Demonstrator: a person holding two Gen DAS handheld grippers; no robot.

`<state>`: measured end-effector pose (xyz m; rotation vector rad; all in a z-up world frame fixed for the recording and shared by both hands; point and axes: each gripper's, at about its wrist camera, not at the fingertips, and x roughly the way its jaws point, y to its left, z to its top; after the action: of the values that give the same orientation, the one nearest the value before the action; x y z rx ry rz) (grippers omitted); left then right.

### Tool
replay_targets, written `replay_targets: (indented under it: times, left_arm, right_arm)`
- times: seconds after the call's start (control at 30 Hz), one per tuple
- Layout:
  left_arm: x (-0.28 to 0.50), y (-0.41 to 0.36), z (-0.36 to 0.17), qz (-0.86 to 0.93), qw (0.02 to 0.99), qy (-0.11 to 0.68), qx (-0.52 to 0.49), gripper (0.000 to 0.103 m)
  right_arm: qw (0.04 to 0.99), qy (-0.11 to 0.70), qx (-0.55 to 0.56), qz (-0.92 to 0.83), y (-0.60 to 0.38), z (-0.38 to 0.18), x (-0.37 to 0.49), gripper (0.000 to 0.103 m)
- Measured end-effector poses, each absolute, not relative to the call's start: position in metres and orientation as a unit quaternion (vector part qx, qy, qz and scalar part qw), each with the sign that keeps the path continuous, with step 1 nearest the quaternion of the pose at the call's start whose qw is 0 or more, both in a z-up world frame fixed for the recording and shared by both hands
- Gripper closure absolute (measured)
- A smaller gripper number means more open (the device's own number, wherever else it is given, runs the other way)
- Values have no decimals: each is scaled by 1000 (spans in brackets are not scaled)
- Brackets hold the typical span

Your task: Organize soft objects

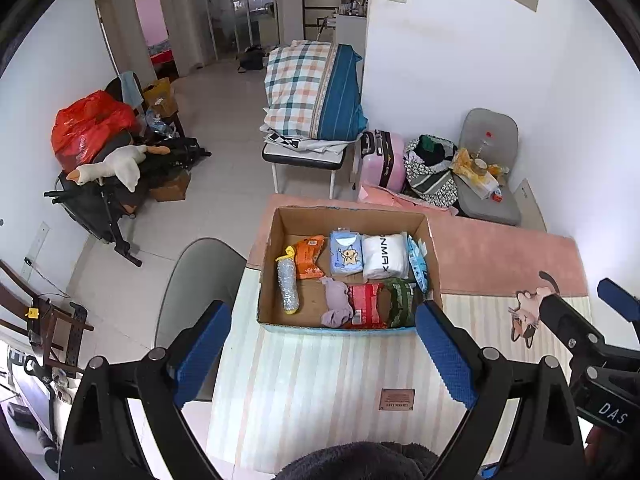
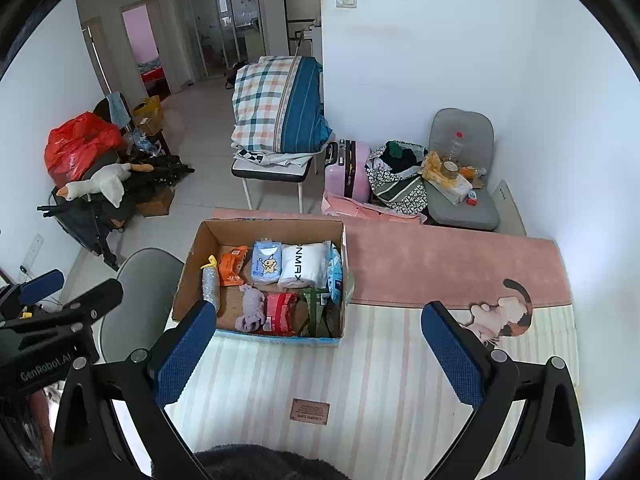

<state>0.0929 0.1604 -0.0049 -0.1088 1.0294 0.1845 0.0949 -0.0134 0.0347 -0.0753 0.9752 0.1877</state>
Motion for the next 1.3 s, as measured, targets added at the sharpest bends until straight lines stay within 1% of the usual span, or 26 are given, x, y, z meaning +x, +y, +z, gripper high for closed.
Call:
replay_targets:
  times: [0.43, 1.3]
  left_arm:
    - [89, 156, 3, 94, 873, 476, -51, 8]
    - [81, 155, 5, 95, 875, 471, -53, 8]
  right_arm:
    - [884, 460, -35, 77, -21, 36, 95, 0]
    - [891, 446, -38, 75, -31, 48, 90, 0]
